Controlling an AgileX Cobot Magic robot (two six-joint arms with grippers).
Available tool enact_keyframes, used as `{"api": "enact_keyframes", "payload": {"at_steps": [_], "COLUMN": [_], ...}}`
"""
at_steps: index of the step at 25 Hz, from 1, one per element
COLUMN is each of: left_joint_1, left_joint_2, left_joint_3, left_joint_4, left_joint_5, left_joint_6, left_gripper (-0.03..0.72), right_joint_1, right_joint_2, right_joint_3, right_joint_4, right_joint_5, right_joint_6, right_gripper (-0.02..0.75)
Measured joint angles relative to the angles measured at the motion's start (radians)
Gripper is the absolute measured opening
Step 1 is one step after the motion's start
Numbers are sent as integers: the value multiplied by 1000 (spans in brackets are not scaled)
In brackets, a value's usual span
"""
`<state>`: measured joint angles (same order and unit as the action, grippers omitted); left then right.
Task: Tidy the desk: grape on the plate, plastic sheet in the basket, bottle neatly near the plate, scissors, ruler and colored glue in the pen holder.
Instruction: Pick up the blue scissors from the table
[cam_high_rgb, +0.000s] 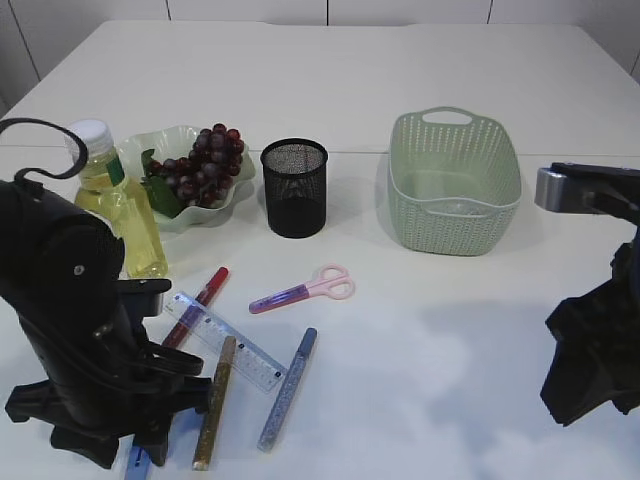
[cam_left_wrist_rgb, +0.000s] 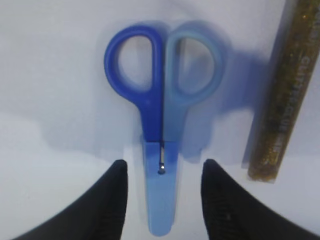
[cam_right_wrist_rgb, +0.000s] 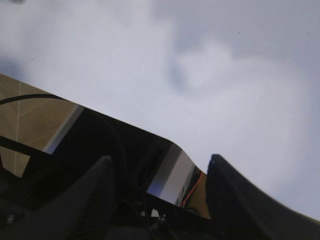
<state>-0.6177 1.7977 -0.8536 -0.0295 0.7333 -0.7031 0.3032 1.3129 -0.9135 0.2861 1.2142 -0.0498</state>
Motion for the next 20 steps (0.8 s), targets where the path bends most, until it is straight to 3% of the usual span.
{"api": "enact_keyframes", "payload": {"at_steps": [20], "left_joint_1": [0], "left_joint_2": [31], "left_joint_3": [0], "left_joint_4": [2], "left_joint_5": [-44], "left_joint_6": [3], "left_gripper": [322], "right_joint_1": [0], "right_joint_2": [0], "right_joint_3": [0], "right_joint_4": [0], "right_joint_5": [0], "right_joint_6": [0], "right_gripper": [461]}}
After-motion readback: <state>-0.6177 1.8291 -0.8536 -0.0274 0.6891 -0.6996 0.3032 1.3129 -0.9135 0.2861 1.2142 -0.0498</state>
